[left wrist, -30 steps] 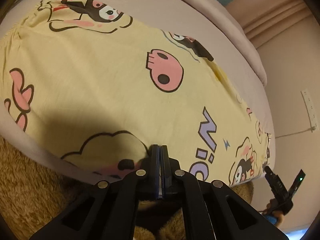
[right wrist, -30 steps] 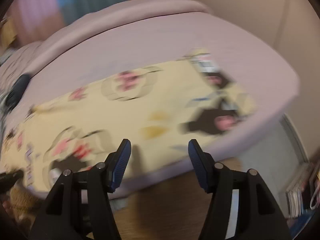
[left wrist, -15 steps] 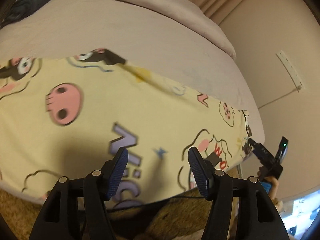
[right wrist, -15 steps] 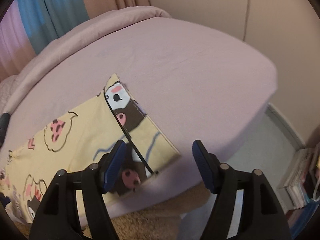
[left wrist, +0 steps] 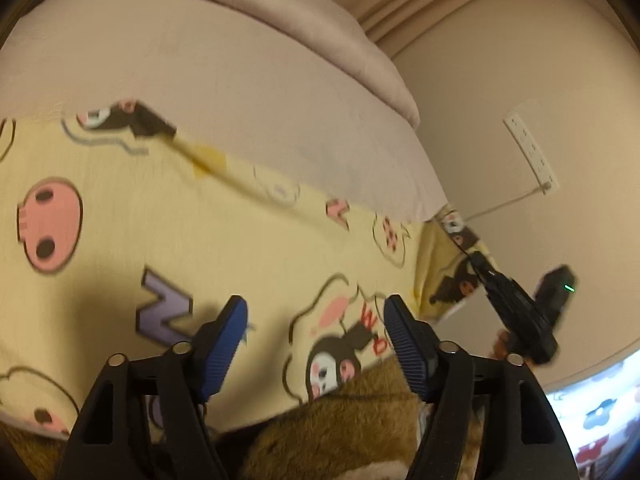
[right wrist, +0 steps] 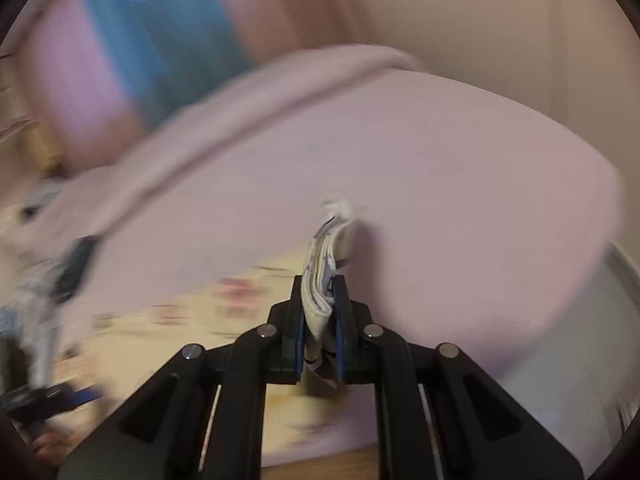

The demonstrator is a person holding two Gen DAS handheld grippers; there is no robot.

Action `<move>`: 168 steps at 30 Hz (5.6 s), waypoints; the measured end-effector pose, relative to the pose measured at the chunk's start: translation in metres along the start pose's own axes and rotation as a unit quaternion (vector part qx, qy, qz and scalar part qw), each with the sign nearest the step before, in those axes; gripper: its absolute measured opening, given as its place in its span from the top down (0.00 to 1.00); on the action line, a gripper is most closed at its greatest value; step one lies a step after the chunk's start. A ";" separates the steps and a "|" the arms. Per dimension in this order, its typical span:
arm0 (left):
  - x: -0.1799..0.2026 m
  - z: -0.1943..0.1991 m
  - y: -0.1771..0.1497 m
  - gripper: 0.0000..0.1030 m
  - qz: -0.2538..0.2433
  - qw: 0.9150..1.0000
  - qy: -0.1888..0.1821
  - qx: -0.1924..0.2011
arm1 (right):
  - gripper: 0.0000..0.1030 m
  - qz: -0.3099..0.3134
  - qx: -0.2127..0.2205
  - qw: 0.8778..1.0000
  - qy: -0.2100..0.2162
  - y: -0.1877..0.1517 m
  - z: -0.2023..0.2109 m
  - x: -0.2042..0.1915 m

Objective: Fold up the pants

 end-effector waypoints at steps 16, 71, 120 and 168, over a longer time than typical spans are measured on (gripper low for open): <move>0.000 -0.065 0.033 0.44 0.053 0.992 -0.089 -0.070 | 0.88 0.104 -0.178 0.965 0.164 -0.119 -0.103 -0.172; -0.074 0.008 -0.020 0.71 -0.009 0.981 0.193 0.028 | 0.26 0.155 -0.150 0.976 -0.036 -0.099 -0.148 -0.174; -0.218 0.137 0.012 0.75 0.136 0.959 0.214 0.127 | 0.18 0.201 -0.174 0.963 -0.039 -0.153 -0.216 -0.228; 0.037 0.008 0.010 0.45 -0.073 0.997 0.032 -0.009 | 0.20 0.024 -0.090 0.991 -0.094 -0.087 -0.085 -0.098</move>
Point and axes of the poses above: each gripper's, at about its wrist camera, not at the fingertips, and z roughly against the way its jaws point, x to its right, y to its top, the point moved 8 cm from there along -z, roughly the way its jaws point, and after that the axes turned 5 degrees about y, right-handed, at the moved point
